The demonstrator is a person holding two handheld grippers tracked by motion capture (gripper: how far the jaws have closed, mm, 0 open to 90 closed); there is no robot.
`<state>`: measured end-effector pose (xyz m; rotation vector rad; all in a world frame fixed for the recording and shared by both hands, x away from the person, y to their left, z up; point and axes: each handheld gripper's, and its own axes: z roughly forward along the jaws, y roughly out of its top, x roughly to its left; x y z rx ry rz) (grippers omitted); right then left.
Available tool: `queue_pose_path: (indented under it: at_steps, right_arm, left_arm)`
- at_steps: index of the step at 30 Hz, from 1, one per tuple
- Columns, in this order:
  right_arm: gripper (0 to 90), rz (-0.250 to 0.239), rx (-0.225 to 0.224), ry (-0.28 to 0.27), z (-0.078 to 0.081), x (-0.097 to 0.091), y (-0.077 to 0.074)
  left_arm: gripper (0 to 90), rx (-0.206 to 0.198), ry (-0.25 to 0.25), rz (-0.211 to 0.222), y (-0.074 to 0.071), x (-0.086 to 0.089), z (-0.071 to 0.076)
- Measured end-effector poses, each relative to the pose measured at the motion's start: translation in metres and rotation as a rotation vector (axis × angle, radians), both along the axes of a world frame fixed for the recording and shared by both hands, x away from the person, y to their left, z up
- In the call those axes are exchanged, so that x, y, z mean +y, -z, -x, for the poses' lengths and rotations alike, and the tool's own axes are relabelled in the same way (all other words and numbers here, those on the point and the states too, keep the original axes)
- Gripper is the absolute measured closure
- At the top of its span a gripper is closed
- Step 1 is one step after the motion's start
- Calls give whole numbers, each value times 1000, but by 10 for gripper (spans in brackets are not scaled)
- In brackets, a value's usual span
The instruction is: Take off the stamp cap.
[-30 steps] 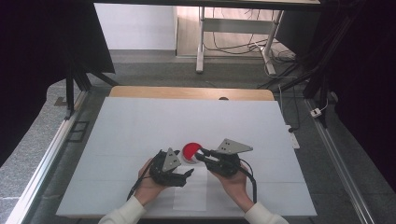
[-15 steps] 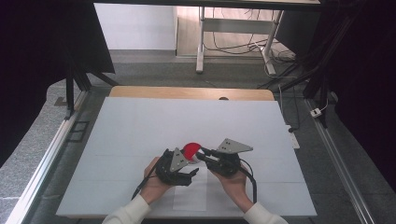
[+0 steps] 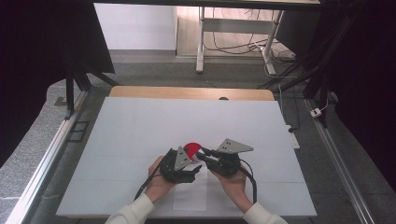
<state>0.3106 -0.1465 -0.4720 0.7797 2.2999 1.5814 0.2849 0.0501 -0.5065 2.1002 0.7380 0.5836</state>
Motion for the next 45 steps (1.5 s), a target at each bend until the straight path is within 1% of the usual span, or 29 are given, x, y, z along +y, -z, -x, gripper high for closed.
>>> queue_pose_path:
  at_steps: [5, 12, 17, 25, 29, 38, 45]
  right_arm:
    - [745, -8, 0, 3, 0, -1, 0]
    - [746, -5, -1, 3, -1, -1, 1]
    - [746, -4, 1, 2, 0, -1, 1]
    - [746, -7, 1, 4, -1, -1, 1]
    - [746, -7, -1, 2, 0, -1, 1]
    - [746, -13, -1, 5, 0, -1, 1]
    - [746, -14, -1, 4, 0, -1, 1]
  left_arm:
    - [309, 3, 2, 0, 1, -2, -1]
    - [360, 4, 11, -8, 3, -4, -3]
    - [396, 2, 9, -6, 3, -5, -3]
    - [506, -3, 13, -13, 4, -6, -4]
    - [547, -5, 11, -15, 4, -6, -4]
    - [588, 2, 12, -21, 5, -7, -5]
    - [614, -2, 14, -23, 5, -8, -4]
